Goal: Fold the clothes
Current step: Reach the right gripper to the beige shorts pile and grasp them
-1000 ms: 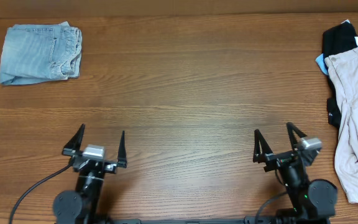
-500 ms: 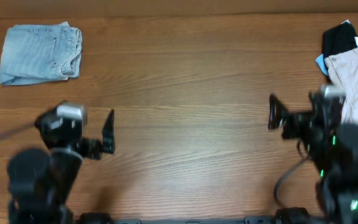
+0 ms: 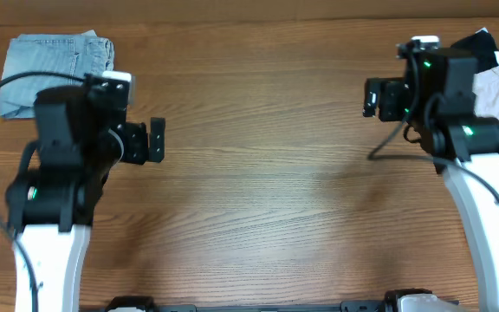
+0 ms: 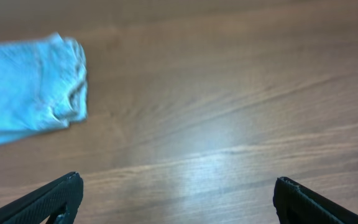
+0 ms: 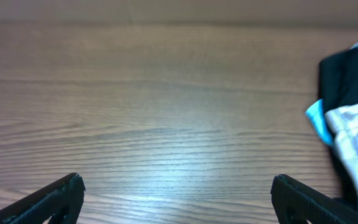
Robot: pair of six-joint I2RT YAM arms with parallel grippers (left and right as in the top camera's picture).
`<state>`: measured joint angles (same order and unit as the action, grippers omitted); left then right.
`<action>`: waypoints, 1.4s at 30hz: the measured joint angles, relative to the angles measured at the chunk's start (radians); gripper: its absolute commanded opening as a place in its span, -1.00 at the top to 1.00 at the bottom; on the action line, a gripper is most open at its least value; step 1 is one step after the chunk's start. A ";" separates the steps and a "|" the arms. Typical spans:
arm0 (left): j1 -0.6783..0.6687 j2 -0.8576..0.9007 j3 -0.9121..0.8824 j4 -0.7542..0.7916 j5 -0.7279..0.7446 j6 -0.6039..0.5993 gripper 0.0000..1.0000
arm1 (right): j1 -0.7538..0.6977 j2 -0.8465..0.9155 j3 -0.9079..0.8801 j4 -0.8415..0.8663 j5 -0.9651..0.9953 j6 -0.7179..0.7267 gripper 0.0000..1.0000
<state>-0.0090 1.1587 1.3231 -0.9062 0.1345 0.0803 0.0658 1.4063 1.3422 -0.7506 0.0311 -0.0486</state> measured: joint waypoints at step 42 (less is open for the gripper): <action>0.000 0.233 0.000 0.053 0.004 0.000 -1.00 | -0.666 0.473 0.000 0.032 0.036 0.231 -0.05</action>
<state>-0.0090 1.3918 1.3231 -0.8532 0.1387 0.0803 -0.6006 1.8797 1.3422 -0.7185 0.0669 0.1822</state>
